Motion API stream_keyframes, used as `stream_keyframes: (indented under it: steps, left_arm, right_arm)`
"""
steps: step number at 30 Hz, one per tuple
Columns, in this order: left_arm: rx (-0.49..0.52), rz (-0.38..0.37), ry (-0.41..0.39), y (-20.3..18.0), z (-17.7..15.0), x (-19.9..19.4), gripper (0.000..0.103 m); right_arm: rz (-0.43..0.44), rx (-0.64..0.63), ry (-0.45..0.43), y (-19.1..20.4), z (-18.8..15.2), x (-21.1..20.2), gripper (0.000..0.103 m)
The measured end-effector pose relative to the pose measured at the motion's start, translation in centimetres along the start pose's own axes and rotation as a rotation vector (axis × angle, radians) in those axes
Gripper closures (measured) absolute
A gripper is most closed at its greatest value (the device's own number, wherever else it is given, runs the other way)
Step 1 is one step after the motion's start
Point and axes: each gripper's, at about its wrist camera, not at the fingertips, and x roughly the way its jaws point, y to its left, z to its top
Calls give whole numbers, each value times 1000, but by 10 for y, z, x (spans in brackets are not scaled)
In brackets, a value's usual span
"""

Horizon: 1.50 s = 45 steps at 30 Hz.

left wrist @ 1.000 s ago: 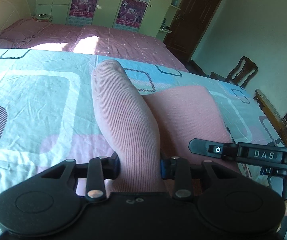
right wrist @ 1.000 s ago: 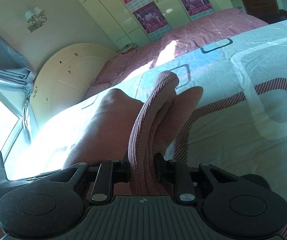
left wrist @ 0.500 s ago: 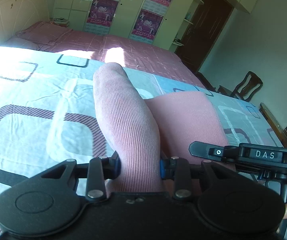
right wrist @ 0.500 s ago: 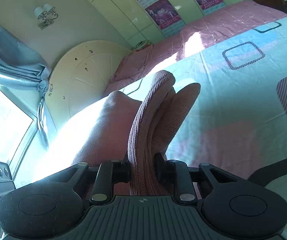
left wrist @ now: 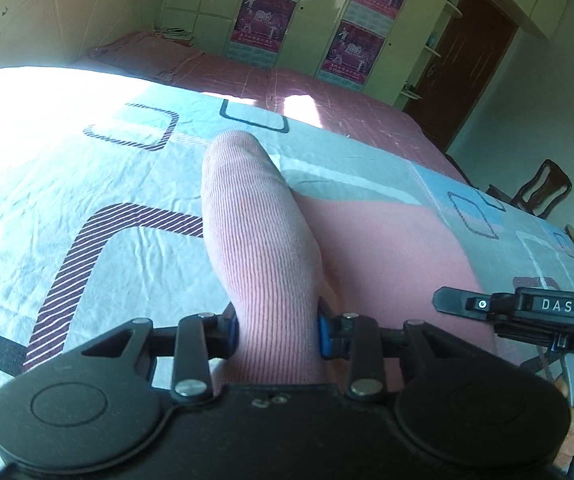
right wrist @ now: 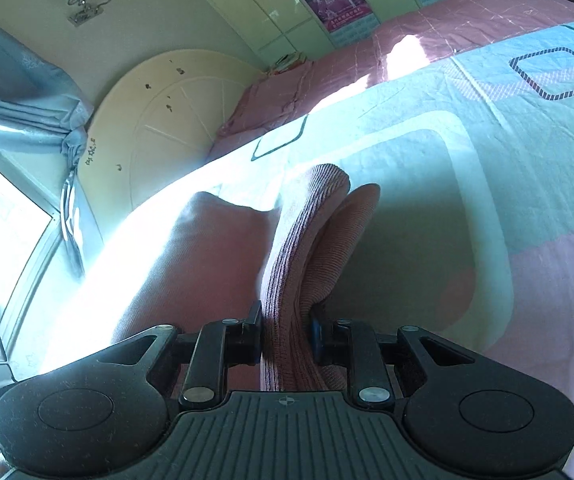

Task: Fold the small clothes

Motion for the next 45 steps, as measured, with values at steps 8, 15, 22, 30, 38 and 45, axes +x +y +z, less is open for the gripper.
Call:
stream_keyframes:
  steps: [8,15,22,30,38,45]
  left_arm:
    - [32,53,-18,15,-15,9,44]
    - [12,98,-70,21,-6,-10,35]
    - [46,82,-113,0,20,-1,39]
    - [128,180,-52,-4,26,41,39]
    - [53,200,-18,11,26,52,28]
    - [69,202,-40,2,21,28,32]
  right_arm:
    - [-72,2,38,-25,0,14,81]
    - [-97,-47,0,-23,9,-2,80]
    - [-120,-140,-78,6,30,3,80]
    - [-211,-223,-44,15,31,49,80]
    - [-260,-275,-32,7,27,66,80]
    - [-187,-263,-52,23,24,25,80]
